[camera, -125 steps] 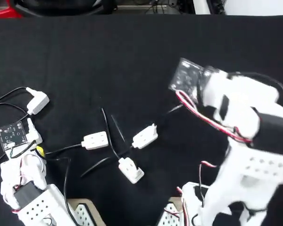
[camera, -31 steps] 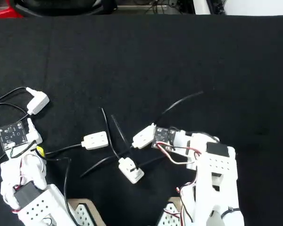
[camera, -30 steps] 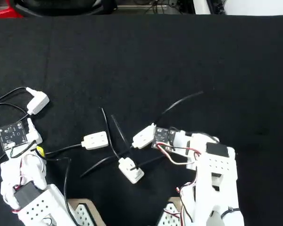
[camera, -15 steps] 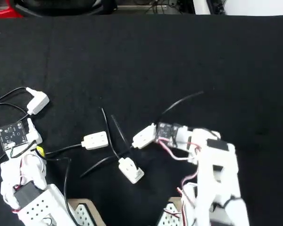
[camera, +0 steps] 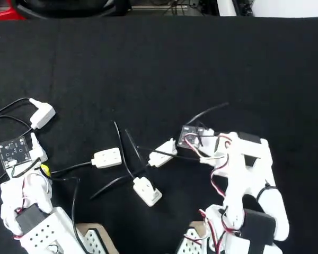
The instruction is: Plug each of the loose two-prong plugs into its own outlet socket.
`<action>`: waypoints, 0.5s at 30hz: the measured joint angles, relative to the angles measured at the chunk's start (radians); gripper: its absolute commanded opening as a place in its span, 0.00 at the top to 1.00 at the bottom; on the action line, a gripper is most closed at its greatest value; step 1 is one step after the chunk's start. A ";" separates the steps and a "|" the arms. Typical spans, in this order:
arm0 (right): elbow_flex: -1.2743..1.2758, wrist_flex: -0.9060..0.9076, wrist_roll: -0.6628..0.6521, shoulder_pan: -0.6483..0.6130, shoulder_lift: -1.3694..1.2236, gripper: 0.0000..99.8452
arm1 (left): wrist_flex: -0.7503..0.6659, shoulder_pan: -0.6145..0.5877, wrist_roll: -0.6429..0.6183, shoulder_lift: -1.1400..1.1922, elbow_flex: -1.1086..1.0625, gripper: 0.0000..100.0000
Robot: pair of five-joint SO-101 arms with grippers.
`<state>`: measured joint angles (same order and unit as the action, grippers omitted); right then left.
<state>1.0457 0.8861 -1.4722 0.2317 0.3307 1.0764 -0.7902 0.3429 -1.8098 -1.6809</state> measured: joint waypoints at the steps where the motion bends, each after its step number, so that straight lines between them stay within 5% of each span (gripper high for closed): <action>1: 0.002 0.005 0.023 -0.011 0.009 0.84 | 0.000 0.000 0.000 0.000 0.000 0.77; 15: 0.003 0.206 0.120 -0.100 0.313 0.80 | 0.000 0.000 0.006 0.000 0.000 0.77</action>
<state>1.0487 1.0917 -1.3525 0.1320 0.6437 1.0764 -0.7902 0.3491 -1.8098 -1.6809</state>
